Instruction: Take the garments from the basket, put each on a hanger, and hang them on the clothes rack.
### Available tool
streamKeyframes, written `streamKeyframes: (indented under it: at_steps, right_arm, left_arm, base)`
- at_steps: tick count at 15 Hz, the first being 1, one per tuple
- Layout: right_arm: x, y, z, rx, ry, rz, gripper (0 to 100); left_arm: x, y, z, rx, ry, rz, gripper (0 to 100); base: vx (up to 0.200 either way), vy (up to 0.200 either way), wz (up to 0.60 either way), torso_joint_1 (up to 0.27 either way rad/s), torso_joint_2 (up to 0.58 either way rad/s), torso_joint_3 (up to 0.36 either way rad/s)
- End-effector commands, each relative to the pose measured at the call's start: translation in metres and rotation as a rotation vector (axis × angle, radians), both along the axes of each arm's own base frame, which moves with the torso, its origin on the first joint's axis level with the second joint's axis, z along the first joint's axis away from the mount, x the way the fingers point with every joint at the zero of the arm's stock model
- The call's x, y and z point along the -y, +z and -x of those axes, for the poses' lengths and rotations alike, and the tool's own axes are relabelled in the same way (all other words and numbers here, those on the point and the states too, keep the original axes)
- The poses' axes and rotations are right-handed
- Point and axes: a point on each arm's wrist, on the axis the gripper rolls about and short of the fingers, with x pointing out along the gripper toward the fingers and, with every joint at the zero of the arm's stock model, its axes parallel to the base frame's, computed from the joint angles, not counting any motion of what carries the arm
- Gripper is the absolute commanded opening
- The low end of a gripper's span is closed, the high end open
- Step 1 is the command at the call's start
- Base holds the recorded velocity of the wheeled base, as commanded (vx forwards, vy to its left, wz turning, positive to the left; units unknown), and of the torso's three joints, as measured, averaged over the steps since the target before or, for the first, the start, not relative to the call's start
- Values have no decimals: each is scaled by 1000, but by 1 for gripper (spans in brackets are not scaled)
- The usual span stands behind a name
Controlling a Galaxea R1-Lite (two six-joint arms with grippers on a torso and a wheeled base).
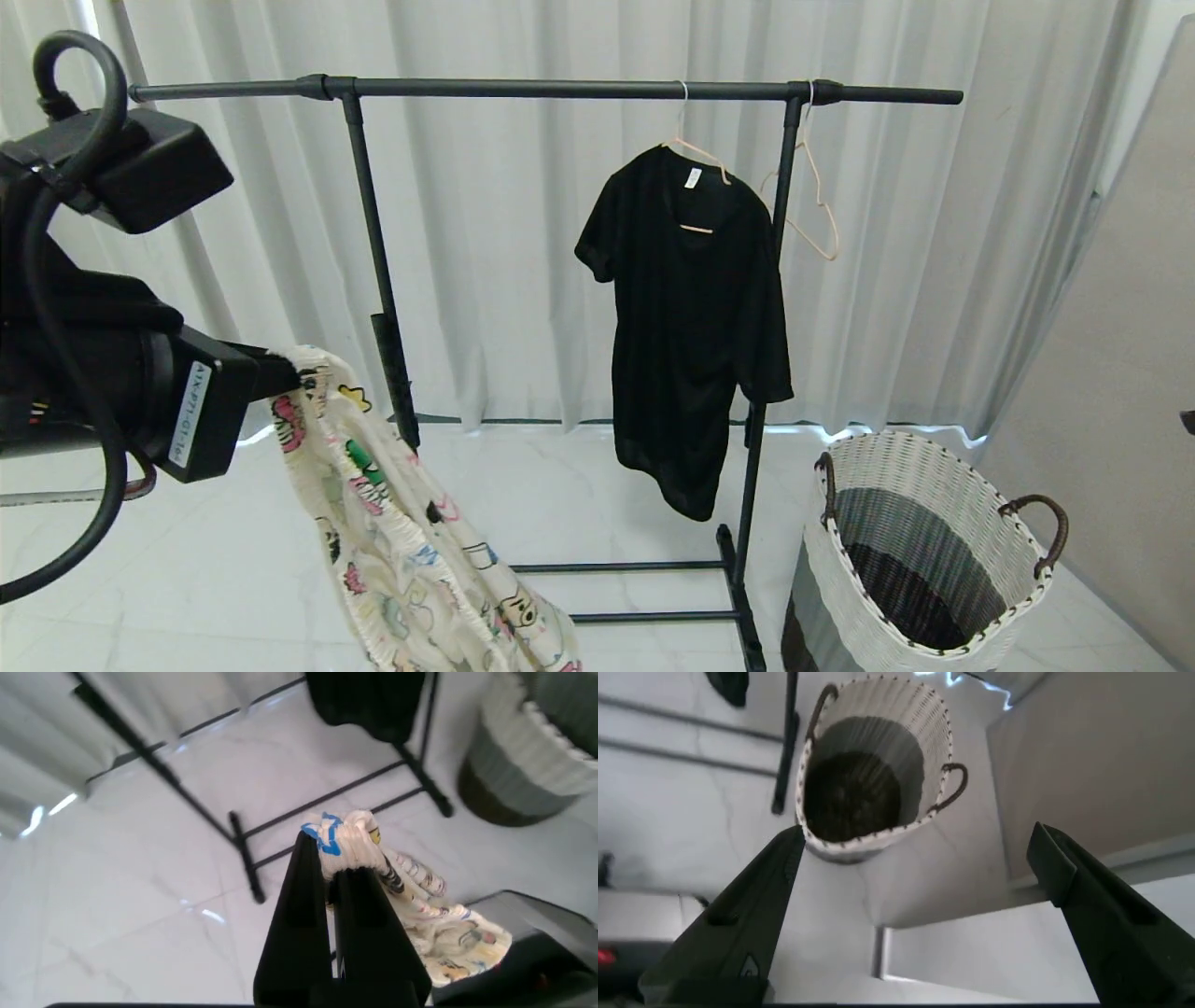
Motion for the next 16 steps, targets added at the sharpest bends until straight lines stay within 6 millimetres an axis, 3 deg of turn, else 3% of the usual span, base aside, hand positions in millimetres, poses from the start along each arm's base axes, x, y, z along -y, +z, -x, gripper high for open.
streamKeyframes:
  at_steps: [1,6,16]
  right_arm:
    - [1,-5,-4,5,-43,-28,100]
    - [-2,-3,-10,46,-80,-150,100]
    - [-16,0,-38,119,-77,-202,100]
  left_arm:
    - [-13,-1,3,11,63,-3,0]
    - [-16,-7,2,4,133,-46,0]
    - [-19,-4,8,24,133,-38,0]
  base:
    - [0,0,0,0,0,0]
    - [0,0,0,28,-127,-114]
    - [0,0,0,184,-469,-284]
